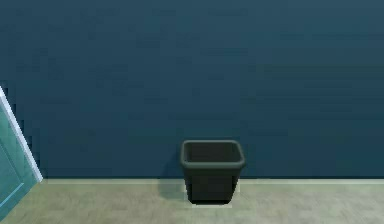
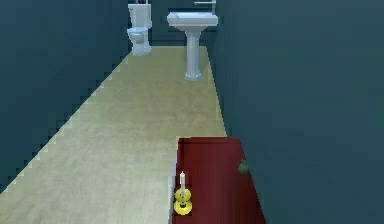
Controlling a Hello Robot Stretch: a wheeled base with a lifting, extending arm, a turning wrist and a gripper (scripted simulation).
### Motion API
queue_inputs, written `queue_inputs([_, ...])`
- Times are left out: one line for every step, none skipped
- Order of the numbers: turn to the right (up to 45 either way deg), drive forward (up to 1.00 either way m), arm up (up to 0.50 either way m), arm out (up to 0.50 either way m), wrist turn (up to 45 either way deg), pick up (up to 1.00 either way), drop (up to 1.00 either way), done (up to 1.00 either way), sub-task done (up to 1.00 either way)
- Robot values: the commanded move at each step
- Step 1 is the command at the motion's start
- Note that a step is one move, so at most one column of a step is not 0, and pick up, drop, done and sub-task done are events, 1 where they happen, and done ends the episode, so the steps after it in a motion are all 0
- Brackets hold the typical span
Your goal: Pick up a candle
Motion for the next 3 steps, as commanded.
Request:
queue_inputs([0.0, 0.00, 0.50, 0.00, 0.0, 0.00, 0.00, 0.00, 0.00])
queue_inputs([0.0, 0.00, 0.04, 0.00, 0.0, 0.00, 0.00, 0.00, 0.00])
queue_inputs([0.0, 0.00, 0.00, 0.30, 0.0, 0.00, 0.00, 0.00, 0.00])
